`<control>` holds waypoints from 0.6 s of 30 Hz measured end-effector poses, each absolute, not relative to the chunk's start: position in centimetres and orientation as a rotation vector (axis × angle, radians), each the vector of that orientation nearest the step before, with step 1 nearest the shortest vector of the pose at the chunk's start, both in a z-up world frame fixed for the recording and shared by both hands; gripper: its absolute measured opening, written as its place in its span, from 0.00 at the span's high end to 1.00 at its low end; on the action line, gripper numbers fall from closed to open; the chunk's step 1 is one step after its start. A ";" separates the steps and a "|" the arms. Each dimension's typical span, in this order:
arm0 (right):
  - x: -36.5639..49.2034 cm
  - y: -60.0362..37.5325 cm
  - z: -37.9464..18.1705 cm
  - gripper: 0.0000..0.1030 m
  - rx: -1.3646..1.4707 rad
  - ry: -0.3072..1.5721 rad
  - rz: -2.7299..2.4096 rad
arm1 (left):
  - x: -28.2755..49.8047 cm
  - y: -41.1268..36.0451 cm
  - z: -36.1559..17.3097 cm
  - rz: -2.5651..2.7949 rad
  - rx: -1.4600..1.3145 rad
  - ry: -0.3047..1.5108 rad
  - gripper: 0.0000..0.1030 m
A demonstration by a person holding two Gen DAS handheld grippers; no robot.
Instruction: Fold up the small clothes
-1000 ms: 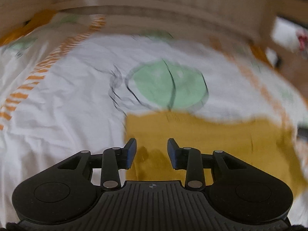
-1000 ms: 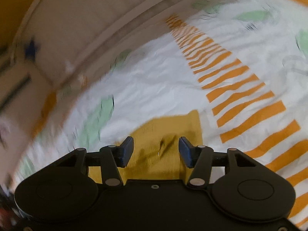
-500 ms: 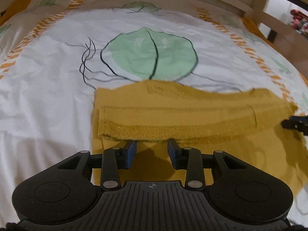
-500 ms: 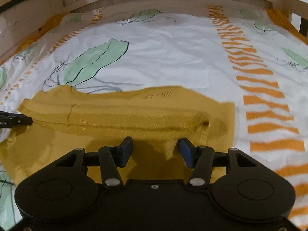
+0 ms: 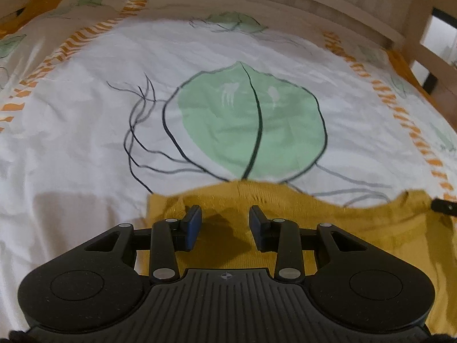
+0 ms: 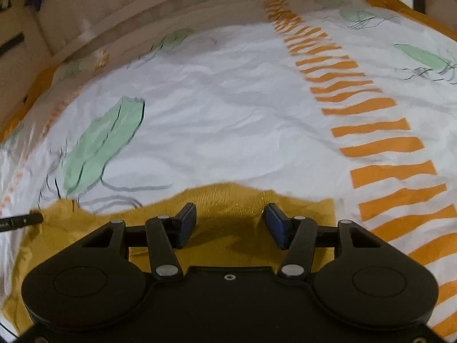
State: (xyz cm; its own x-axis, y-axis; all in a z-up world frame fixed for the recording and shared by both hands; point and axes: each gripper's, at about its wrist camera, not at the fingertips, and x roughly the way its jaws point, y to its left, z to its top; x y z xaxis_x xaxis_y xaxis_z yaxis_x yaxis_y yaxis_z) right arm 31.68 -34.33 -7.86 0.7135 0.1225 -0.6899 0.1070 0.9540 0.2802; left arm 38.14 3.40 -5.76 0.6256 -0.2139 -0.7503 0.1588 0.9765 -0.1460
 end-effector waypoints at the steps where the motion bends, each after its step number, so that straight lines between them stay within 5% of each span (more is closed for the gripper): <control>1: 31.3 -34.6 -7.6 0.40 0.322 0.765 0.003 | 38.2 3.5 -5.5 -0.209 -0.080 0.865 0.66; 18: 27.5 -28.7 -5.8 0.38 0.158 0.784 0.163 | 29.8 4.0 -5.1 -0.315 -0.102 0.956 0.53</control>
State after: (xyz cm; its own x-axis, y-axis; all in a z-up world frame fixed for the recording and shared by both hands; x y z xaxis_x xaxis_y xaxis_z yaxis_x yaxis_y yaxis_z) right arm 27.49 -28.70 -5.77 0.6970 0.2045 -0.6873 -0.0871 0.9755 0.2019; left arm 29.75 4.01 -5.11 0.5353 -0.3087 -0.7862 0.2194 0.9497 -0.2235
